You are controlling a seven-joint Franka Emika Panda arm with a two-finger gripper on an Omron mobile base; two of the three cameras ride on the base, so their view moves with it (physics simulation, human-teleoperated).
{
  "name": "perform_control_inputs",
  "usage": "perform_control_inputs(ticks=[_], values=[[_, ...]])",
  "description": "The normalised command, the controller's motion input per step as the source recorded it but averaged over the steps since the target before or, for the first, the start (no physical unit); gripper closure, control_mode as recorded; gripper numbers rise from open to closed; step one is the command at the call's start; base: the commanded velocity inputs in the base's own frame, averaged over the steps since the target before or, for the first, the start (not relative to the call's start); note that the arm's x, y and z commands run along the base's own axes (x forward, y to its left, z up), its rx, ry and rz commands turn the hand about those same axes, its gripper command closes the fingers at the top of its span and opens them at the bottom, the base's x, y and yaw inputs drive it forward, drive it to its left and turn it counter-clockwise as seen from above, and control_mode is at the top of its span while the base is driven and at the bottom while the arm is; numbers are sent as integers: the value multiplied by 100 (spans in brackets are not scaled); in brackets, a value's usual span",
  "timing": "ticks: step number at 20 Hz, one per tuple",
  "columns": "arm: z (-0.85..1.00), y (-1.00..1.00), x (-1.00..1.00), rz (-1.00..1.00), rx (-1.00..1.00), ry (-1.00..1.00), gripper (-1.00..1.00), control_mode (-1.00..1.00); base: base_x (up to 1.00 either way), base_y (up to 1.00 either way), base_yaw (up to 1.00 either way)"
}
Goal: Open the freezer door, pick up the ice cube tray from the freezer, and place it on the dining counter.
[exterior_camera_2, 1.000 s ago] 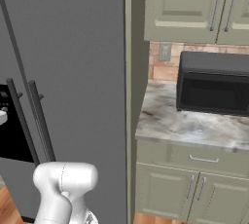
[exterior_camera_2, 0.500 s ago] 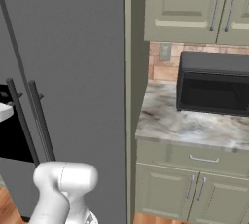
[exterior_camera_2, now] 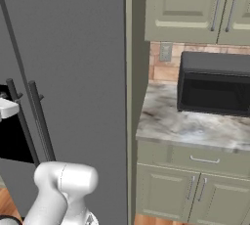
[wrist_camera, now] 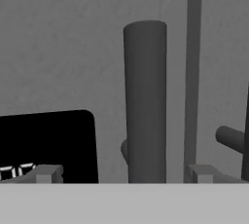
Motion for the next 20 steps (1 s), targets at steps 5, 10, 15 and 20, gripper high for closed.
perform_control_inputs(ticks=[5,10,15,20], values=[[-8,-2,27,-3,0,0,-100,-100,0,0,0],[-9,0,23,-2,0,0,-100,-100,0,0,0],[-7,0,20,0,0,0,-100,-100,0,0,0],[0,0,0,0,0,0,-100,-100,0,0,0]])
